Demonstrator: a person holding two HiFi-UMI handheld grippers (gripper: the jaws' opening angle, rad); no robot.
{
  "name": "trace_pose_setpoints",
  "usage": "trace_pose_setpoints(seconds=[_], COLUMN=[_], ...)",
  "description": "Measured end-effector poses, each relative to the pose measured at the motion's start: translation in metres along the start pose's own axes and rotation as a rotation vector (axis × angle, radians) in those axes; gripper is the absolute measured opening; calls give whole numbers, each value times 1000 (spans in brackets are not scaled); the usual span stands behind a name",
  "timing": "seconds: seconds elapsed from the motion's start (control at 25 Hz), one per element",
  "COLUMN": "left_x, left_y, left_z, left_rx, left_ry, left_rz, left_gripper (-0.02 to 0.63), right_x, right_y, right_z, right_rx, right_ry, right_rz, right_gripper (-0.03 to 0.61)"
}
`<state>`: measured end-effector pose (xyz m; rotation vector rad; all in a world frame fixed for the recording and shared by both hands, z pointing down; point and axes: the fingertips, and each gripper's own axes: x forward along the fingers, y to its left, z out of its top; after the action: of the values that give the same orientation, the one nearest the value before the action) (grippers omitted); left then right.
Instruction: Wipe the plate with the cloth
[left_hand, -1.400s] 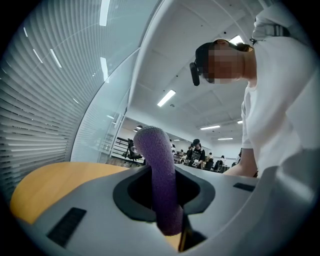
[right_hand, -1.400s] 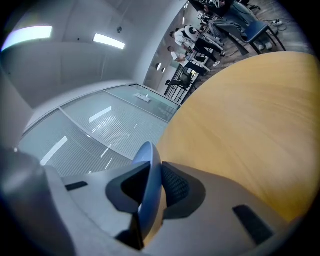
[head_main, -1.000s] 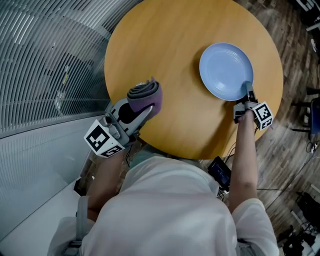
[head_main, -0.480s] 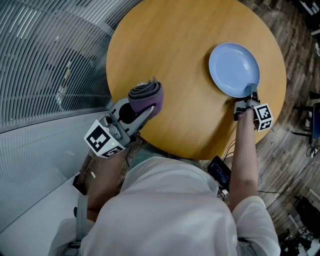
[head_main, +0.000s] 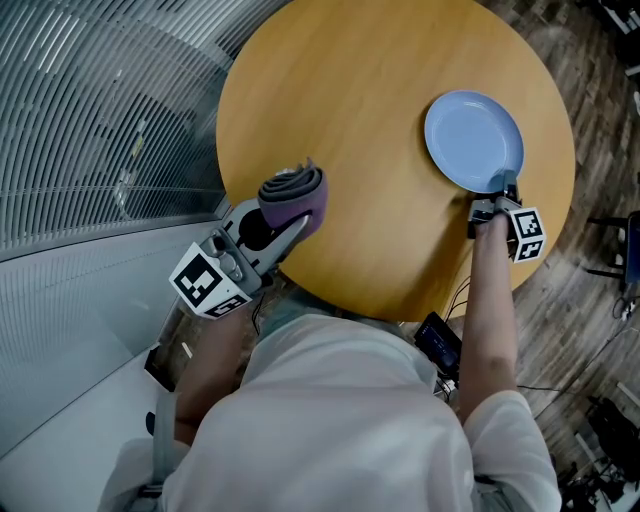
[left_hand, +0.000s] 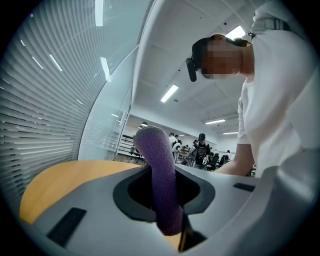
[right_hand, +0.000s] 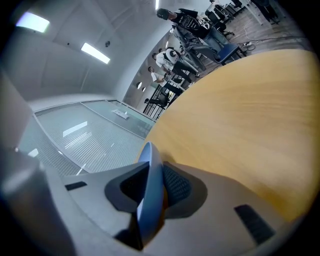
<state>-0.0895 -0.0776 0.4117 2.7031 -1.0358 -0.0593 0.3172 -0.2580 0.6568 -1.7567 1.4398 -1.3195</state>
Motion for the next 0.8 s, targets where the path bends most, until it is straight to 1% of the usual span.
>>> trace_pose_setpoints(seconds=[0.24,0.48,0.64,0.8], left_x=[-4,-11,-12,-15], left_y=[-1,2,2,3], left_z=[-2,-6,-6,-5], left_rx=[-7,-17,-19,-11], left_ry=[1,-4,-6,-9], left_rz=[-3,4,7,18], left_gripper=[77,77,77,77], right_x=[-1,-1,1,2], right_y=[-3,-6,-7,-2], right_z=[0,-4,-4,-8], right_rx=[8,10,-53,-184], right_ry=[-24,-15,15,68], right_rz=[-38,-68,-109,-136], right_gripper=[83,83,81,81])
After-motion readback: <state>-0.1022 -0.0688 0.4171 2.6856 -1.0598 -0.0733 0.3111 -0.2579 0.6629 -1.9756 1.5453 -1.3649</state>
